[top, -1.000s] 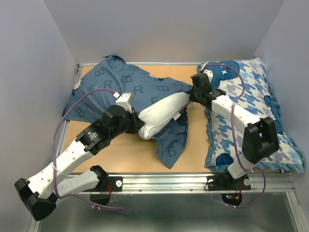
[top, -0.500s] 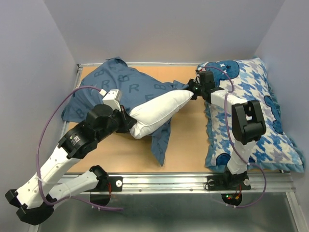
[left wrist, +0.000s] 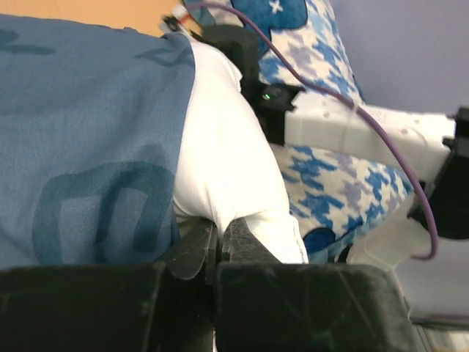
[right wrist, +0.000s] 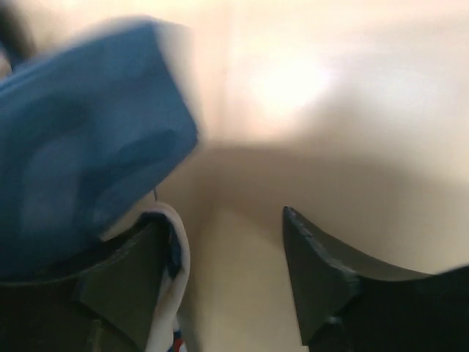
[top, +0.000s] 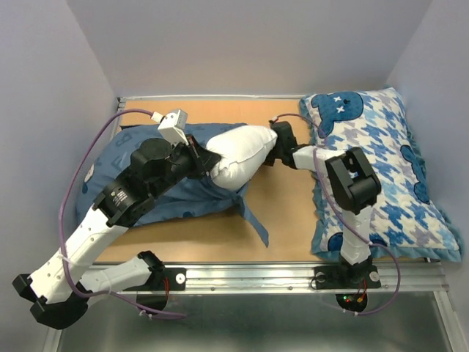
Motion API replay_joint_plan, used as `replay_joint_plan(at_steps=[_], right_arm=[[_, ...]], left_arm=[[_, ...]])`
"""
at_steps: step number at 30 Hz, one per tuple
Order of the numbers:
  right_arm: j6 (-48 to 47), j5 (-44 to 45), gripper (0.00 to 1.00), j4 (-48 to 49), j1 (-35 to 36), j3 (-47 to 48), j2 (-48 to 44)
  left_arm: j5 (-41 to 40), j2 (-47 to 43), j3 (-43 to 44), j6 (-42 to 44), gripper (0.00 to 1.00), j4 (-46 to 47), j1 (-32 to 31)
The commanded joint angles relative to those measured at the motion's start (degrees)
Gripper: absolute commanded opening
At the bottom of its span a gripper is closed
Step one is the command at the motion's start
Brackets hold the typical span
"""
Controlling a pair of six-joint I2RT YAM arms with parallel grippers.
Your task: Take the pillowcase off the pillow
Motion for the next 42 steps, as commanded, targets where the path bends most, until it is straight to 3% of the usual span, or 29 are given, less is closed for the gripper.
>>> replay_joint_plan(at_steps=[1, 3, 14, 18, 23, 25, 26, 27, 28, 29, 33, 42], right_arm=[[4.16, 4.05, 0.7, 2.88, -3.49, -5.16, -12.26], [5.49, 4.04, 0.72, 0.79, -4.55, -7.27, -15.62], [5.58, 13.27, 0.79, -9.6, -5.17, -11.32, -35.84], [5.84, 5.21, 0.82, -9.43, -5.17, -11.85, -38.4], [8.12, 1.59, 0.87, -3.83, -4.38, -19.31, -38.49], [8.48, 0.7, 0.88, -1.7, -4.03, -21.95, -38.93], [8.13, 1.14, 0.89, -1.0, -3.59, -23.7, -39.54], [8.13, 1.23, 0.89, -0.82, -3.59, -24.32, -39.55], [7.87, 1.06, 0.9, -0.73, -3.59, -24.85, -39.55], [7.43, 0.97, 0.91, -0.2, -3.59, -25.99, -39.46], [8.91, -1.84, 0.91, 4.63, -3.5, -28.81, -39.72], [9.88, -1.58, 0.93, 7.62, -2.97, -31.63, -43.23]], left_arm=[[-11.26, -2.17, 1.61, -3.04, 0.0, 15.69, -0.22], [-13.82, -2.52, -1.38, -4.36, 0.0, 17.0, -0.22], [-11.54, -0.77, -15.35, -8.67, 0.0, 25.52, -0.31], [-6.18, 4.5, -20.81, -10.78, 0.0, 33.34, -1.09], [-4.24, 13.73, -22.93, -10.52, 0.0, 38.63, -5.75], [-4.59, 15.58, -22.84, -9.82, 0.19, 38.54, -8.2], [-5.64, 15.67, -23.19, -9.47, 0.38, 38.54, -9.52], [-5.65, 15.67, -23.19, -9.46, 0.38, 38.54, -9.54], [-6.52, 14.89, -23.28, -9.03, 0.5, 38.46, -10.14], [-6.7, 14.53, -23.19, -8.76, 0.53, 37.76, -10.32], [-7.67, 12.95, -21.17, -7.18, 0.58, 34.16, -10.85], [-14.69, 10.4, -12.48, -5.51, 0.58, 20.54, -12.78]])
